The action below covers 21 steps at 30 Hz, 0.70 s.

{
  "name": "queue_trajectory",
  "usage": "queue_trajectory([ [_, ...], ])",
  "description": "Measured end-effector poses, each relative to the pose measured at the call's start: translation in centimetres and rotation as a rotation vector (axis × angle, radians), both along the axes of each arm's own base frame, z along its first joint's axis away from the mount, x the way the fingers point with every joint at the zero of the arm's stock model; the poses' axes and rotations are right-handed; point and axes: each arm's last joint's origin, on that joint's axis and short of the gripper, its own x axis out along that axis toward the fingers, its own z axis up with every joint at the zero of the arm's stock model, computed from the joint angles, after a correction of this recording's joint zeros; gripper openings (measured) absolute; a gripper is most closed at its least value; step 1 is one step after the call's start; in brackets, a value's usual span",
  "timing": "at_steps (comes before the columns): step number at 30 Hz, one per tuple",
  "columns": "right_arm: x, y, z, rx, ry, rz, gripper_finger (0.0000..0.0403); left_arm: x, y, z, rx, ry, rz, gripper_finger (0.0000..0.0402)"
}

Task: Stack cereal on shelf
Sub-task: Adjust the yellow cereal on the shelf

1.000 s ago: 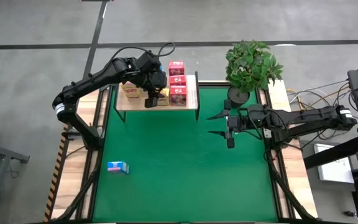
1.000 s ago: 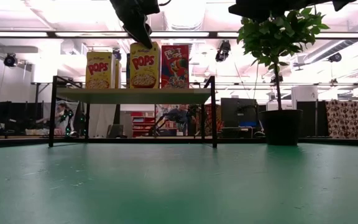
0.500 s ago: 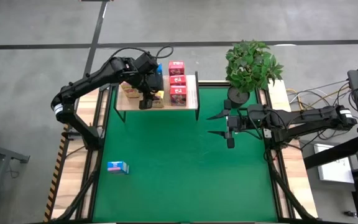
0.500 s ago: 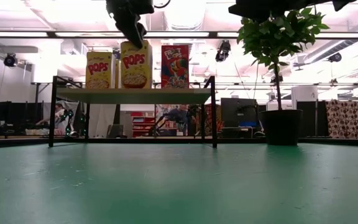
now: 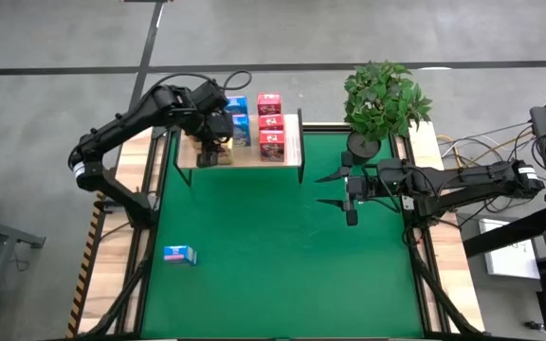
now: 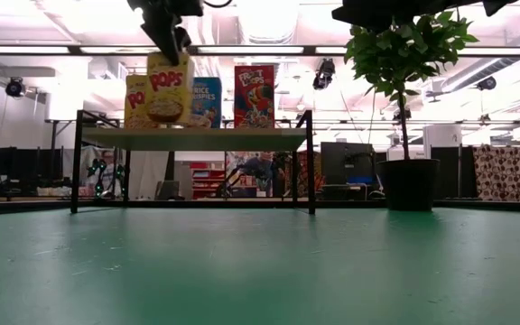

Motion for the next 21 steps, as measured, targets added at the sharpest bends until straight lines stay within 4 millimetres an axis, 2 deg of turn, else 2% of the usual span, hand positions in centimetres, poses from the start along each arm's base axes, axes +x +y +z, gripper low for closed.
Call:
queue_trajectory([
  [14,0.0,0.0,0.0,0.007,0.003,-0.001,0.0221,-3.8,0.2,1.5,0.003,0.008,0.092,0.0164],
  [21,0.0,0.0,-0.1,0.007,0.008,-0.001,0.0221,-4.7,-0.1,1.9,0.004,-0.005,0.111,0.0164],
])
